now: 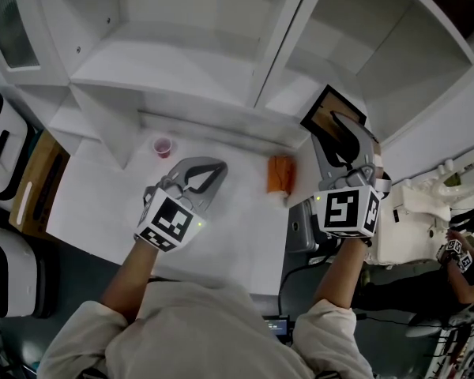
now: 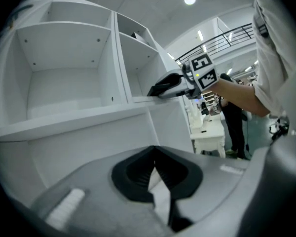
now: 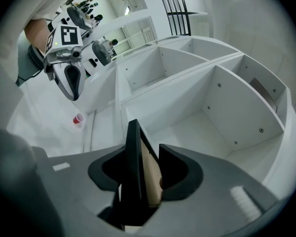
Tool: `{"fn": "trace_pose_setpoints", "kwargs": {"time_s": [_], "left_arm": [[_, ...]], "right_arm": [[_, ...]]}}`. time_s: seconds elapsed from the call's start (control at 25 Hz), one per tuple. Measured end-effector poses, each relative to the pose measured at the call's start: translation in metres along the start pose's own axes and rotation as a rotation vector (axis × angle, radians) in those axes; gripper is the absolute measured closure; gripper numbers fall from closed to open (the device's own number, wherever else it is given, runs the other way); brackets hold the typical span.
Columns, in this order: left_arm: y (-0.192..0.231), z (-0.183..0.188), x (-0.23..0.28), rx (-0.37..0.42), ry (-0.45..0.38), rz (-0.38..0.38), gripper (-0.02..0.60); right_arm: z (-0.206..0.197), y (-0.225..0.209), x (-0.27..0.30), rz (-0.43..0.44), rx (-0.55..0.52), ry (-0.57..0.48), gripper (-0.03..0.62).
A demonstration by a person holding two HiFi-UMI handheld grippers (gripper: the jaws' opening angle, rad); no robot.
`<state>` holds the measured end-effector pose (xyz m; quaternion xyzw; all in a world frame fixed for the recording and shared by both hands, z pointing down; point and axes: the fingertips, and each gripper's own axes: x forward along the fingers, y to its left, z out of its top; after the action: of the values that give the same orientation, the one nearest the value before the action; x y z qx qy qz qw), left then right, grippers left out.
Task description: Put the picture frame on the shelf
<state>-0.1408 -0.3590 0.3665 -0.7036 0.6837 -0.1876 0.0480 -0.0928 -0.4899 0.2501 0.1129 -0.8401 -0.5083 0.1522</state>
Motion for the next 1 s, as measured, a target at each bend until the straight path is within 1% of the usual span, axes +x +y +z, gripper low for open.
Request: {"fn": "trace_pose_setpoints", "kwargs": {"time_s": [0.12,0.24,0.28,0.32,0.52,0.6,0.68,0.72,0.8,0.92,1.0], "left_arm": [[0.000,0.018,0.007,0.047,-0.033,-0.005,0.578],[0.003,0.046,0.014,0.105,-0.082,-0.007,0.577],[0.004,0.057,0.016,0.123,-0.099,-0.009,0.568],[0.005,0.067,0.018,0.146,-0.115,-0.010,0.539],[0.002,0.118,0.029,0.302,-0.182,-0.014,0.506],[-0.001,0.134,0.035,0.331,-0.216,-0.035,0.503],[-0.005,0.146,0.041,0.339,-0.242,-0.065,0.503],[-0.006,0.149,0.045,0.351,-0.243,-0.075,0.503],[-0.009,0.150,0.054,0.396,-0.217,-0.089,0.485],[-0.012,0.149,0.069,0.488,-0.149,-0.106,0.457],[-0.014,0.150,0.077,0.550,-0.120,-0.103,0.446]], "right_arm": [[-0.002,0.003,0.000,0.011,0.000,0.001,0.413],[-0.004,0.004,0.001,0.017,-0.001,0.002,0.409],[-0.005,0.005,0.001,0.019,-0.002,0.002,0.408],[-0.005,0.004,0.001,0.020,-0.001,0.001,0.407],[-0.006,0.003,0.002,0.027,0.003,-0.008,0.407],[-0.005,0.002,0.002,0.024,0.008,-0.014,0.405],[-0.004,0.002,0.002,0.023,0.011,-0.020,0.405],[-0.004,0.002,0.002,0.024,0.012,-0.022,0.405],[-0.005,0.002,0.002,0.027,0.009,-0.027,0.405],[-0.006,0.002,0.002,0.031,0.006,-0.035,0.404],[-0.007,0.002,0.002,0.033,0.005,-0.038,0.403]]}}
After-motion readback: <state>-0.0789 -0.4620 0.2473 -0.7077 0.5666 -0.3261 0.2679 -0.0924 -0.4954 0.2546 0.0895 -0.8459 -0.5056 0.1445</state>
